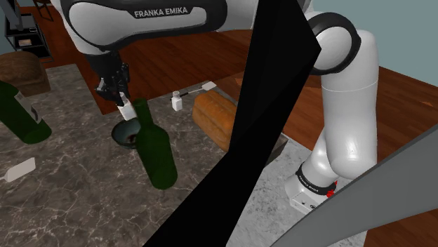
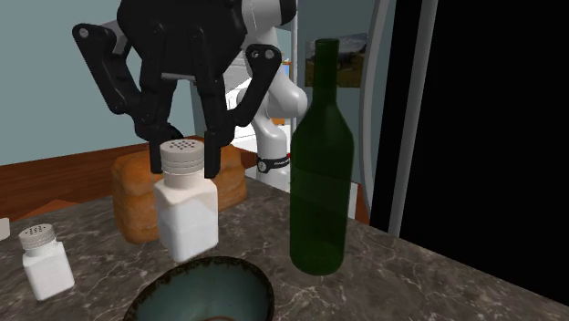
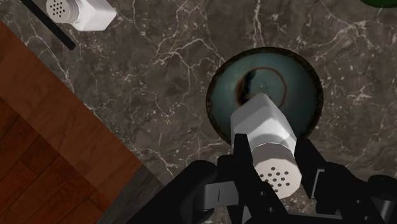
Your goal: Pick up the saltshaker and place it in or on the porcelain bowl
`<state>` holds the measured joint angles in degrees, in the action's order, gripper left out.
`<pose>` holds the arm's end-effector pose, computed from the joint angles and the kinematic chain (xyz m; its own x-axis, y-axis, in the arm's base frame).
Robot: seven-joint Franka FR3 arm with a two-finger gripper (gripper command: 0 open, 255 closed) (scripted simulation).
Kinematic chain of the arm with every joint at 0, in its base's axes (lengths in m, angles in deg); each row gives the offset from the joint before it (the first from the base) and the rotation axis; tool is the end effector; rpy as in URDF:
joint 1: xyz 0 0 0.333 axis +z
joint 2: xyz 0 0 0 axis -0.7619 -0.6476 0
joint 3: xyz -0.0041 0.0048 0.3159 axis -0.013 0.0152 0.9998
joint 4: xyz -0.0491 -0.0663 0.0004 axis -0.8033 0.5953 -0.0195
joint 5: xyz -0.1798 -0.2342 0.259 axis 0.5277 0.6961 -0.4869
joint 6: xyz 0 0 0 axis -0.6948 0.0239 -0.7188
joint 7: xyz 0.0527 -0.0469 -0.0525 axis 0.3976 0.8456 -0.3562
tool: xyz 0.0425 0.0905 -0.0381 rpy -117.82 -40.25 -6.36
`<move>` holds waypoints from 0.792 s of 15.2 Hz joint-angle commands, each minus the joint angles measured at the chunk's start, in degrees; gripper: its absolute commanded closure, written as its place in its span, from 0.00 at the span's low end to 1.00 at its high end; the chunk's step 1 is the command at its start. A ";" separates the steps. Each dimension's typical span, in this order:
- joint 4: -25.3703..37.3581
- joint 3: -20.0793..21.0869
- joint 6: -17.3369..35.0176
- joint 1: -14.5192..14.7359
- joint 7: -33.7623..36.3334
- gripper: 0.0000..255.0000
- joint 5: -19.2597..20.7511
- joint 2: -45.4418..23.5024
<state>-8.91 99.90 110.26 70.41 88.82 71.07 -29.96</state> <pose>0.5635 0.4120 0.5019 0.7898 0.6133 0.0069 0.6094 -0.7859 0.1043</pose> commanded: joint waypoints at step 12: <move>-8.01 -0.24 8.07 -0.91 1.32 1.00 0.45 -0.25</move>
<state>-16.73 99.66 118.15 69.53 90.11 71.51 -30.24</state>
